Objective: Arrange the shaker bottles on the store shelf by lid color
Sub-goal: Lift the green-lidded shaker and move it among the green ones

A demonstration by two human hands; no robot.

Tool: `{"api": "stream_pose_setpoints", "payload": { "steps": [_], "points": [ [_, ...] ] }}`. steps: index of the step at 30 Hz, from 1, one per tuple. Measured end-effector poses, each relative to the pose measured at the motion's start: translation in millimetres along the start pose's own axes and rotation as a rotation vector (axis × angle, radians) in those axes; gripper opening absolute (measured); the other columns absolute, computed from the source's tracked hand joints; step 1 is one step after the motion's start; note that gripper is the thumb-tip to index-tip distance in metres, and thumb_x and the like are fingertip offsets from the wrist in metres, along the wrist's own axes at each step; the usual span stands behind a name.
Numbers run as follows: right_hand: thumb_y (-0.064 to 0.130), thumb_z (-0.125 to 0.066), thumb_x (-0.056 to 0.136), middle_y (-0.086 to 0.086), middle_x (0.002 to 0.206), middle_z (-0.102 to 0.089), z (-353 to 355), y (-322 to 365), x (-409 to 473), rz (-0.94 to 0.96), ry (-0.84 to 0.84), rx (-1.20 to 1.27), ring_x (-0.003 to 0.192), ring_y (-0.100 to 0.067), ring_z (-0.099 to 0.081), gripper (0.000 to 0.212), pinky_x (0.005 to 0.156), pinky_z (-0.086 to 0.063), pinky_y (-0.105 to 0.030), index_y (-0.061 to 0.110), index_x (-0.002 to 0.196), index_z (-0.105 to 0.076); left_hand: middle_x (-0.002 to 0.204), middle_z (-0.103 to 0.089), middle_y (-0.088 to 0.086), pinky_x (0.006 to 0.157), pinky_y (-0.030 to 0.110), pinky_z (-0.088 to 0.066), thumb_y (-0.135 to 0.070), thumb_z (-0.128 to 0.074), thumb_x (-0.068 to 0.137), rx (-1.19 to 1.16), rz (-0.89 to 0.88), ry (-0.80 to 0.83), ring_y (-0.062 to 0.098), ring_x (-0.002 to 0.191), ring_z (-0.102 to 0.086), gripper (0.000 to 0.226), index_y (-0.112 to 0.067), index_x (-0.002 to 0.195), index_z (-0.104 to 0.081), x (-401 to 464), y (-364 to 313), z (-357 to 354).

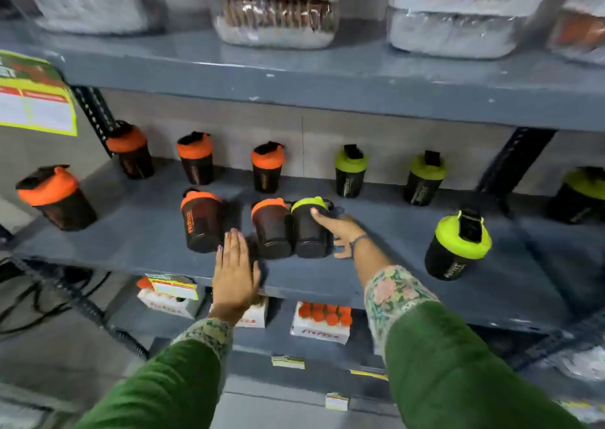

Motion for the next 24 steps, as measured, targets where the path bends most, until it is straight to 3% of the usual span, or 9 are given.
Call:
{"api": "stream_pose_setpoints", "payload": {
  "steps": [4, 6, 8, 11, 15, 20, 21, 24],
  "points": [
    [0.066, -0.086, 0.009, -0.005, 0.134, -0.058, -19.9, -2.8, 62.6, 0.068, 0.063, 0.078, 0.111, -0.024, -0.063, 0.145, 0.09, -0.055, -0.049, 0.023, 0.138, -0.036, 0.145, -0.034, 0.026, 0.112, 0.04, -0.017, -0.031, -0.029, 0.085, -0.006, 0.071, 0.011, 0.034, 0.136, -0.028, 0.066, 0.007, 0.138, -0.031, 3.8, 9.4, -7.5],
    [0.054, -0.091, 0.013, -0.007, 0.132, -0.06, -21.6, 4.1, 57.8, 0.049, 0.106, 0.131, 0.107, -0.025, -0.065, 0.145, 0.085, -0.057, -0.051, 0.02, 0.141, -0.031, 0.143, -0.038, 0.025, 0.111, 0.04, -0.021, -0.031, -0.031, 0.082, 0.007, 0.066, 0.029, 0.034, 0.134, -0.032, 0.067, 0.006, 0.137, -0.034, 4.5, 9.5, -11.4],
    [0.042, -0.091, 0.031, -0.007, 0.132, -0.059, -11.8, 22.7, 35.8, 0.058, 0.077, 0.2, 0.109, -0.025, -0.064, 0.134, 0.085, -0.057, -0.05, 0.02, 0.145, -0.023, 0.14, -0.043, 0.024, 0.108, 0.043, -0.028, -0.031, -0.032, 0.08, 0.002, 0.071, 0.037, 0.035, 0.132, -0.037, 0.066, 0.005, 0.135, -0.038, 5.7, 9.8, -11.8],
    [0.038, -0.09, 0.041, -0.002, 0.143, -0.048, 17.4, 46.7, 25.3, 0.314, -0.076, 0.267, 0.123, -0.023, -0.055, 0.136, 0.097, -0.051, -0.051, 0.029, 0.148, -0.006, 0.136, -0.048, 0.024, 0.105, 0.044, -0.033, -0.029, -0.032, 0.078, 0.0, 0.067, 0.033, 0.036, 0.128, -0.042, 0.066, 0.006, 0.132, -0.043, 6.0, 8.8, -12.8],
    [0.024, -0.09, 0.054, 0.004, 0.142, -0.045, 35.1, 37.2, -8.4, 0.65, -0.26, 0.127, 0.127, -0.008, -0.045, 0.123, 0.107, -0.037, -0.023, 0.021, 0.149, -0.012, 0.132, -0.052, 0.025, 0.104, 0.044, -0.034, -0.028, -0.033, 0.076, 0.006, 0.072, 0.022, 0.037, 0.126, -0.044, 0.065, 0.007, 0.129, -0.046, 6.1, 8.3, -11.7],
    [0.02, -0.088, 0.057, 0.003, 0.124, -0.053, 24.7, 3.9, -10.8, 0.722, -0.309, 0.025, 0.117, -0.013, -0.052, 0.09, 0.099, -0.04, -0.011, 0.01, 0.134, -0.041, 0.13, -0.054, 0.025, 0.102, 0.045, -0.037, -0.027, -0.034, 0.075, 0.018, 0.064, 0.04, 0.038, 0.125, -0.045, 0.065, 0.006, 0.129, -0.047, 6.3, 6.0, -10.6],
    [0.023, -0.088, 0.058, 0.002, 0.129, -0.052, 22.7, 2.7, -5.4, 0.722, -0.29, 0.034, 0.121, -0.015, -0.052, 0.092, 0.102, -0.041, -0.013, 0.01, 0.135, -0.039, 0.13, -0.054, 0.025, 0.102, 0.046, -0.038, -0.027, -0.034, 0.075, 0.019, 0.065, 0.04, 0.038, 0.125, -0.045, 0.065, 0.006, 0.129, -0.047, 6.5, 5.8, -9.9],
    [0.041, -0.087, 0.052, -0.006, 0.153, -0.035, 19.5, -3.9, 5.6, 0.712, -0.253, 0.049, 0.141, -0.017, -0.034, 0.123, 0.116, -0.033, -0.041, 0.021, 0.149, -0.013, 0.129, -0.055, 0.024, 0.102, 0.046, -0.039, -0.027, -0.034, 0.075, 0.024, 0.065, 0.048, 0.037, 0.125, -0.045, 0.065, 0.006, 0.128, -0.048, 6.6, 4.7, -9.3]
  ]
}}
Point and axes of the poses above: each hand's wrist, its own x-axis towards the middle knuckle, its own z-axis out of the back of the hand, y = z × x, the point moved 8 cm from there along x, towards the middle knuckle
